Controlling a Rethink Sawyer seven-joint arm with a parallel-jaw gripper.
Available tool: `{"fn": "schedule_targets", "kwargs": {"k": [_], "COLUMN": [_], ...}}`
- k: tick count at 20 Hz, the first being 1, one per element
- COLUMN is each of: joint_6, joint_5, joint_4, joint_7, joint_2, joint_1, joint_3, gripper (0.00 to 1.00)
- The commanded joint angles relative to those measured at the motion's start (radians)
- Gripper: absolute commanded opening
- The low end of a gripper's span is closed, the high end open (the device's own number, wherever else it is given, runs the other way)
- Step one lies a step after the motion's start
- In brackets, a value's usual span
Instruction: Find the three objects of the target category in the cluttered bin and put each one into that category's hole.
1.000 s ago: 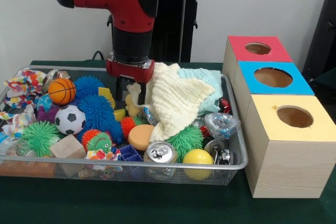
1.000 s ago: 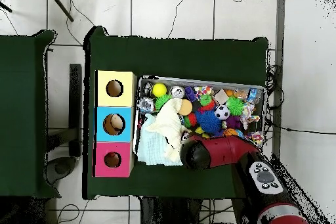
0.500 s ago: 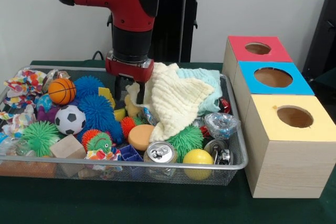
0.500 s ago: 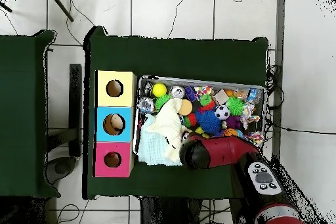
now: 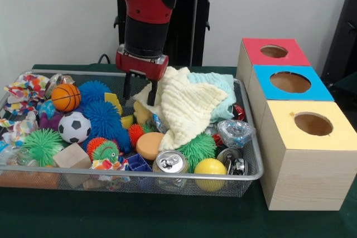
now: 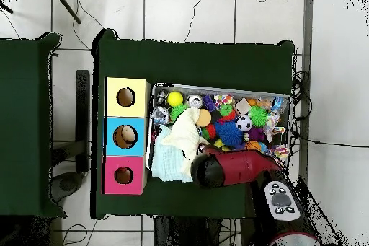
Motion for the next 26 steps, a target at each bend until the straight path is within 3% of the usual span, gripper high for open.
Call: {"fn": "schedule_targets", "kwargs": {"k": [1, 5, 8, 11, 17, 26], "joint_6": [0.052, 0.080, 0.061, 0.039, 0.048, 0.000], "joint_5": [0.113, 0.202, 0.245, 0.268, 0.304, 0.347], "joint_4": [0.103, 0.161, 0.164, 0.151, 0.163, 0.123], "joint_7": [0.208, 0.246, 0.241, 0.223, 0.175, 0.164], "joint_2": [-0.089, -0.131, -0.112, -0.087, -0.108, -0.037], "joint_1": [0.063, 0.123, 0.139, 0.151, 0.160, 0.154], "joint_3": [-0.050, -0.070, -0.079, -0.101, -0.111, -0.094], "gripper": [1.00, 1.00, 1.00, 1.00, 1.00, 1.00]}}
